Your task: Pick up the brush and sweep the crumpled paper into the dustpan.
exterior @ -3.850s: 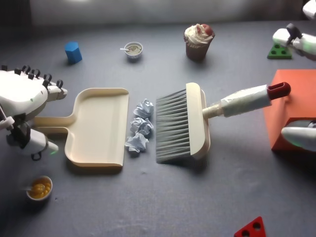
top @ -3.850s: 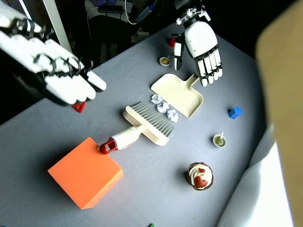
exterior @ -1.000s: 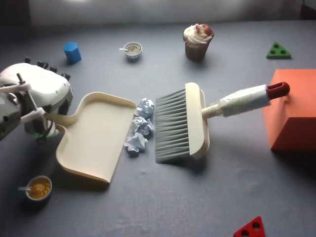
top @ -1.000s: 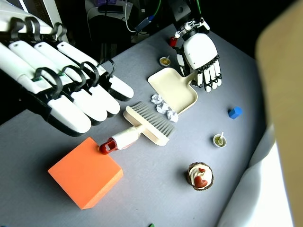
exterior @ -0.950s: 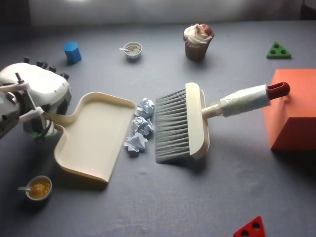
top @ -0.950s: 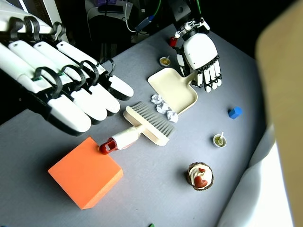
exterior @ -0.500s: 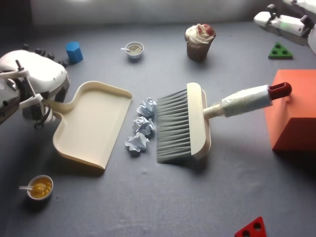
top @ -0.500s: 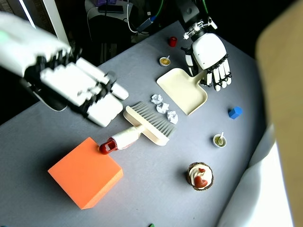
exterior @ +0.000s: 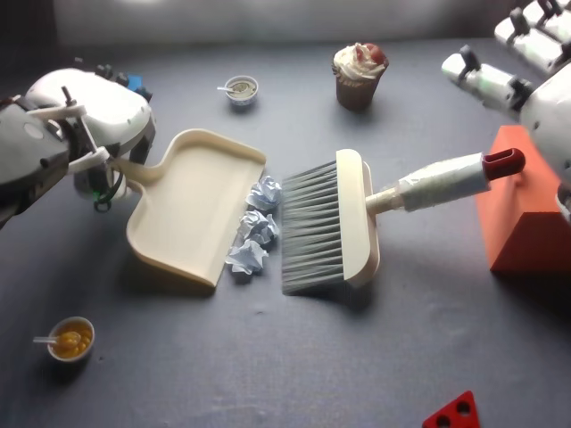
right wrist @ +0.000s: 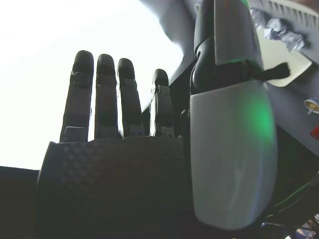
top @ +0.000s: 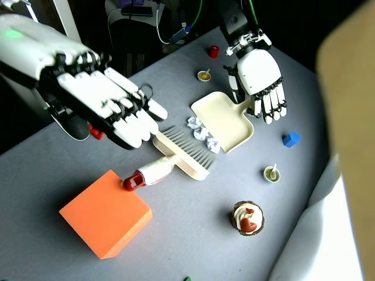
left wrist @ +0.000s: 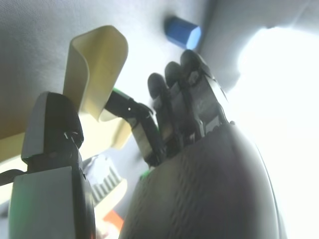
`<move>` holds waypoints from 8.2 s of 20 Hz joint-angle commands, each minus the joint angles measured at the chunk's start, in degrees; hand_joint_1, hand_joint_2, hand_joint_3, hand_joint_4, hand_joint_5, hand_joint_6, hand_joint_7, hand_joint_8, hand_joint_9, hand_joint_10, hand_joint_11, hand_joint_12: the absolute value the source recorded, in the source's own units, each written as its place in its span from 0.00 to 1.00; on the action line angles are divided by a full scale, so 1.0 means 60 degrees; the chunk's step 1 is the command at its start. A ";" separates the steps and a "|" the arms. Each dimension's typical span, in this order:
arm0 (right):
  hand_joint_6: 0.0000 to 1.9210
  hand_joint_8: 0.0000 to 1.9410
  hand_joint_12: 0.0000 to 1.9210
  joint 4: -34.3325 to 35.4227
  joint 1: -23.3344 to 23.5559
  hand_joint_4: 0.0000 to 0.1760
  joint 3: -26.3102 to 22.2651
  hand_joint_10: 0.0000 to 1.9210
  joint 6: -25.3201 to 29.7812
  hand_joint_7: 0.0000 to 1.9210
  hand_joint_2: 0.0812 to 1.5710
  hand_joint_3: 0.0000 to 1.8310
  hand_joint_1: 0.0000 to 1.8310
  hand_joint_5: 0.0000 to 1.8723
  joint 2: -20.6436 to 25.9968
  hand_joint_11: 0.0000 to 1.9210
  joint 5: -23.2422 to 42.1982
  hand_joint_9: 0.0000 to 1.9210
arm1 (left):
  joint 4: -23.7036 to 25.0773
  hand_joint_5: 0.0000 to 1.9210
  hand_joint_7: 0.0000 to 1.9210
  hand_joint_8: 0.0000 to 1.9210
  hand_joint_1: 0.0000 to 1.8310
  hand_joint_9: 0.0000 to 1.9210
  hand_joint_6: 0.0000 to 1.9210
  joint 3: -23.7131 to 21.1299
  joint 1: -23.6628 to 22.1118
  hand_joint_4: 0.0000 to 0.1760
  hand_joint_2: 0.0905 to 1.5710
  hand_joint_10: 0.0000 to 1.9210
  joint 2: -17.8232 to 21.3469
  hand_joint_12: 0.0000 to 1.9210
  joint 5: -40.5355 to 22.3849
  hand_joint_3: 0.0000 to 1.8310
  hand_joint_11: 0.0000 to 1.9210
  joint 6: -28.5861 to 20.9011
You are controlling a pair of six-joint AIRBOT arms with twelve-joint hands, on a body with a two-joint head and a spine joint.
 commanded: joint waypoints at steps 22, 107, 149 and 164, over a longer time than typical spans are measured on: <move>0.00 0.00 0.00 -0.2375 -0.1356 0.00 0.3436 0.00 0.0521 0.11 0.58 0.00 0.64 0.10 -0.4707 0.10 -0.3403 0.11 | 0.0229 0.48 0.23 0.00 0.59 0.18 0.56 0.0027 -0.0026 0.00 0.72 0.00 0.0108 0.02 -0.0542 0.00 0.17 -0.0560; 1.00 1.00 1.00 -0.1884 -0.1432 0.43 0.6948 1.00 0.0924 0.61 0.74 0.00 0.85 0.59 -0.6133 0.67 -0.2253 0.65 | 0.0062 0.48 0.23 0.00 0.60 0.17 0.55 -0.0273 0.0013 0.00 0.71 0.00 0.0376 0.01 -0.0913 0.00 0.16 -0.0675; 1.00 1.00 1.00 0.2469 0.1797 1.00 0.7338 1.00 -1.0741 0.56 0.71 0.00 0.90 0.57 -0.8507 0.55 -0.1929 0.56 | -0.0043 0.50 0.24 0.00 0.60 0.18 0.53 -0.0285 -0.0058 0.00 0.70 0.00 0.0371 0.02 -0.0890 0.00 0.17 -0.0673; 1.00 1.00 1.00 0.2548 0.1849 1.00 0.9308 1.00 -1.0716 0.57 0.70 0.00 0.91 0.56 -1.0211 0.55 -0.1661 0.56 | -0.0004 0.50 0.24 0.00 0.61 0.18 0.53 -0.0276 -0.0049 0.00 0.70 0.00 0.0352 0.02 -0.0901 0.00 0.16 -0.0662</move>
